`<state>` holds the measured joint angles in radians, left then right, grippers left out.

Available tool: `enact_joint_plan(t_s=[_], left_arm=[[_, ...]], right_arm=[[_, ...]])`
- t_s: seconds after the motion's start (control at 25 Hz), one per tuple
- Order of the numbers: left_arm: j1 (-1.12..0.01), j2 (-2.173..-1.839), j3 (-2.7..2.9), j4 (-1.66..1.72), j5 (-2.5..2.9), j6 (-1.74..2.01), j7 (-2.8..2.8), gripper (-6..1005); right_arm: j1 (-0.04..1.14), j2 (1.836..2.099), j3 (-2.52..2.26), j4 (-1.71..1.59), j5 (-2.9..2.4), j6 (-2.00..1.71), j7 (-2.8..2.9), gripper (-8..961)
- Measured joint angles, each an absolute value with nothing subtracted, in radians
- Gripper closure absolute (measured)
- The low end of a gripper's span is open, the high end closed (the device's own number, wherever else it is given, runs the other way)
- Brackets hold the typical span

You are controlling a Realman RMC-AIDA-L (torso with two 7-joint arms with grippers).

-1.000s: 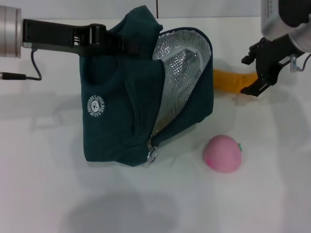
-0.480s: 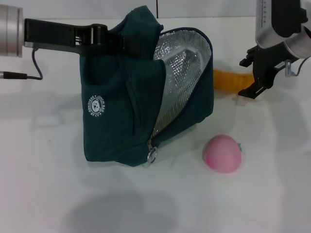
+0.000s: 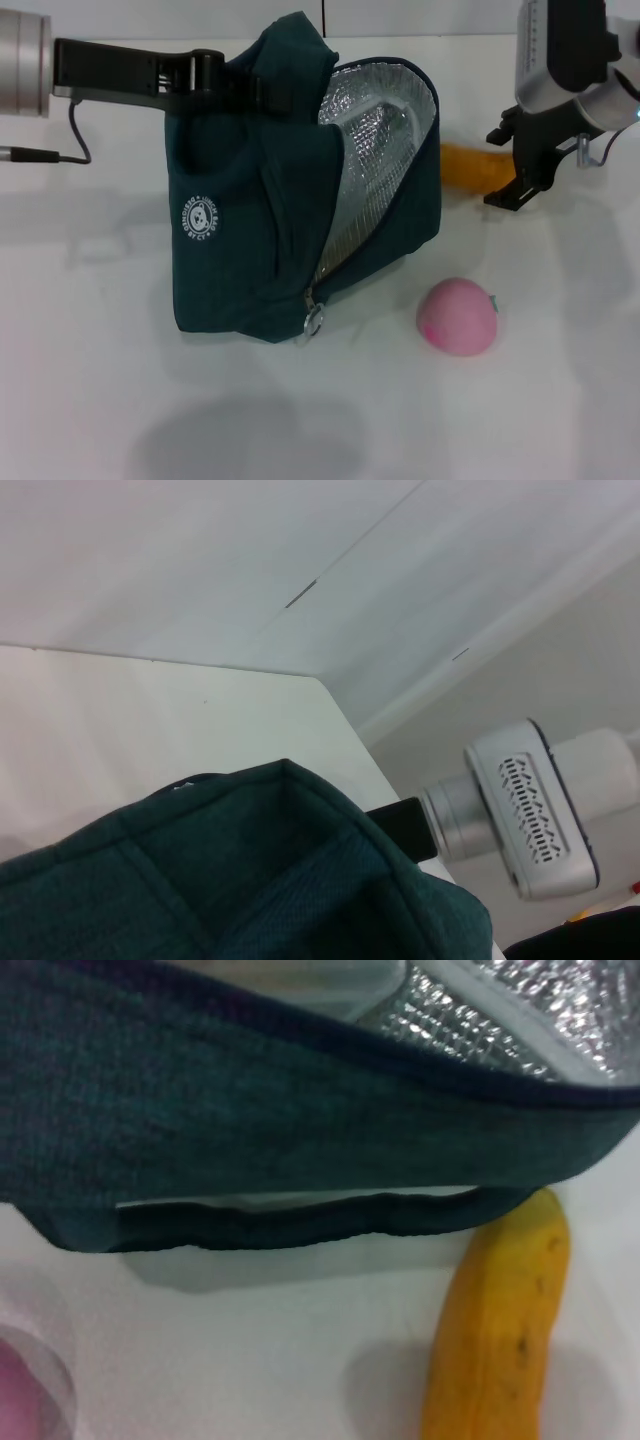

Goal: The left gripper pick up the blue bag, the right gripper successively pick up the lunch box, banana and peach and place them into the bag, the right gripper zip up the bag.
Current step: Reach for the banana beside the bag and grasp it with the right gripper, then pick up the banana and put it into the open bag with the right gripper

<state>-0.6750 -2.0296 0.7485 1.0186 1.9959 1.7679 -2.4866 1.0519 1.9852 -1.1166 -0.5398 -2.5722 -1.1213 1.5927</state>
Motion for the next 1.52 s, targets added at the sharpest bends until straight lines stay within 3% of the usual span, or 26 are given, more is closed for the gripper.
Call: enact_joint_plan(t_s=[0.72,1.12,1.52], left_arm=[[-0.684,-2.029,0.749,1.019,2.004,1.756,-2.487,959],[-0.684,-2.027,0.749,1.019,2.004,1.756,-2.487,959],[-0.684,-2.024,0.749,1.019,2.003,1.756,-2.487,959]], right_arm=[[1.055,1.991,-1.128,-0.506,-2.574,-1.074,1.581,114],[1.053,2.009,-1.127,-0.509,-2.575,-1.023,1.579,152],[1.058,2.009,-1.127,-0.506,-2.589,-1.036,1.582,363]])
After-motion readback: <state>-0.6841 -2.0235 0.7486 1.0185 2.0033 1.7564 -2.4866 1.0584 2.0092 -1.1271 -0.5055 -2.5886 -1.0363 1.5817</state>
